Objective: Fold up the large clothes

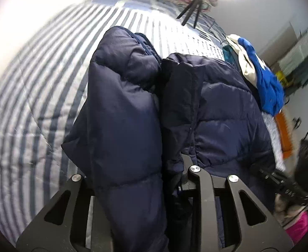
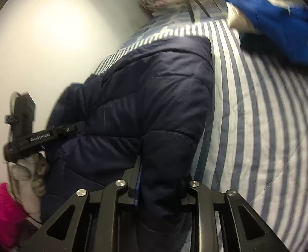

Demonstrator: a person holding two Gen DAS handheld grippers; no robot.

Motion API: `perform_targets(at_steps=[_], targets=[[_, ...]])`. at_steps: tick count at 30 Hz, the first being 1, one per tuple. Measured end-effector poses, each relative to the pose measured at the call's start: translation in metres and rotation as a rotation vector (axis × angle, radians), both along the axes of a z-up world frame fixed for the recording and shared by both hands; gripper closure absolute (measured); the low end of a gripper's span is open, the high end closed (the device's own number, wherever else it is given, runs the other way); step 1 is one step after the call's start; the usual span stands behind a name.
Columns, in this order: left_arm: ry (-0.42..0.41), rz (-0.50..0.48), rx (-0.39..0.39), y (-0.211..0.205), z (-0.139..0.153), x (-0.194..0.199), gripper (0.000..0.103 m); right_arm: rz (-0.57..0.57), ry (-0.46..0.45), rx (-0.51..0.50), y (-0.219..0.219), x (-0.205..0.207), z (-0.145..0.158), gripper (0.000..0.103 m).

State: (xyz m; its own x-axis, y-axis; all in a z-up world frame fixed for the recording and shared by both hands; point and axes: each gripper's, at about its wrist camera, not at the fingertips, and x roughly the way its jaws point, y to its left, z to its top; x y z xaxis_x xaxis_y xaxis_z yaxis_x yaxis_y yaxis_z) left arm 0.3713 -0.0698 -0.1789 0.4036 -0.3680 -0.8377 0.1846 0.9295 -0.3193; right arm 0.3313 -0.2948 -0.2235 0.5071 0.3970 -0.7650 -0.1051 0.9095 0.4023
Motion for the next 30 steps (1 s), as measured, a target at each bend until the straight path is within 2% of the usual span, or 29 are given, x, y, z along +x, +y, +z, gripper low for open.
perform_targets(at_steps=[3,8,19,24,30], targets=[[-0.059,-0.026,0.040,-0.013,0.015,-0.011,0.079,0.016,-0.041,-0.072,0.008,-0.005,0.015,0.084],[-0.155,-0.074,0.087,-0.030,0.038,-0.033,0.080,0.029,-0.095,-0.132,0.009,-0.017,0.036,0.085],[-0.285,-0.120,0.087,-0.040,0.082,-0.075,0.080,0.023,-0.201,-0.200,0.000,-0.052,0.076,0.086],[-0.317,-0.140,0.086,-0.049,0.092,-0.085,0.080,0.004,-0.221,-0.219,-0.005,-0.063,0.090,0.086],[-0.313,-0.167,0.067,-0.062,0.098,-0.086,0.081,-0.020,-0.228,-0.230,-0.015,-0.072,0.104,0.086]])
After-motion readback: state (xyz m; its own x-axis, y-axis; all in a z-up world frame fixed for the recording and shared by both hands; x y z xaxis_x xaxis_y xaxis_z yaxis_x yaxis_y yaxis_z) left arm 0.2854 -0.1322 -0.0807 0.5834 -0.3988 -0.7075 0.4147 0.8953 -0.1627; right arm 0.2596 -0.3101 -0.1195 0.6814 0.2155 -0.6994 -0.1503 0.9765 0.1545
